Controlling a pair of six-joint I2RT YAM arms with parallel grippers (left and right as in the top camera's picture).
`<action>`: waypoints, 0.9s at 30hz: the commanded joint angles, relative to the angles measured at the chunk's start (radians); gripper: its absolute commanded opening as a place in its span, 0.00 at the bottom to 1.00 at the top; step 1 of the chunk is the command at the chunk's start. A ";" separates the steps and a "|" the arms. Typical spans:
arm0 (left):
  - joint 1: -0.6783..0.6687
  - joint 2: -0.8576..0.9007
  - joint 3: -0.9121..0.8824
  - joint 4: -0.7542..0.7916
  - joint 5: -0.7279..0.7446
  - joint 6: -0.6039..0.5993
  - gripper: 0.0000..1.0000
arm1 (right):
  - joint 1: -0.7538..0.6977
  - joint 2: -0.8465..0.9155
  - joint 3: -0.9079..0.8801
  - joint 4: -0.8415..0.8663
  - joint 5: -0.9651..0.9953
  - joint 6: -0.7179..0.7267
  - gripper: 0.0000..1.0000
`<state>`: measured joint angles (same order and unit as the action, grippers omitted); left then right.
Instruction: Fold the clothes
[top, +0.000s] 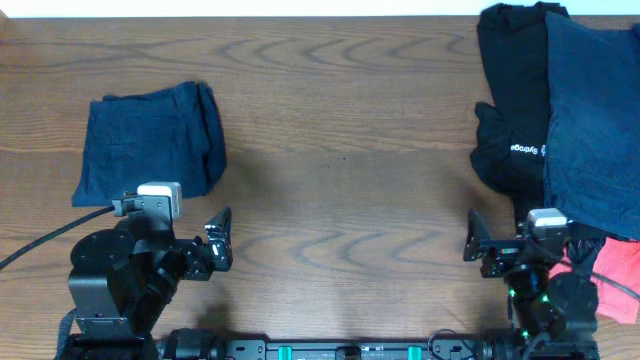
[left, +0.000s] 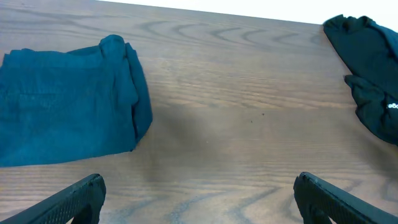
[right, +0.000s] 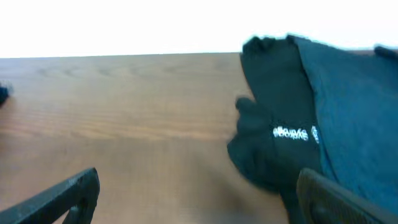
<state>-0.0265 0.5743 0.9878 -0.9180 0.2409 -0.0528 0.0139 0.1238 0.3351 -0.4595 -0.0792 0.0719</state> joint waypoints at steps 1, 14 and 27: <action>0.003 -0.001 -0.002 -0.002 0.013 -0.009 0.98 | -0.009 -0.066 -0.098 0.104 -0.034 -0.029 0.99; 0.003 -0.001 -0.002 -0.002 0.013 -0.009 0.98 | -0.014 -0.118 -0.330 0.396 -0.058 -0.098 0.99; 0.003 -0.001 -0.002 -0.002 0.013 -0.009 0.98 | -0.014 -0.117 -0.330 0.397 -0.060 -0.066 0.99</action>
<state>-0.0265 0.5743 0.9878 -0.9176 0.2413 -0.0528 0.0086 0.0120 0.0067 -0.0589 -0.1242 -0.0017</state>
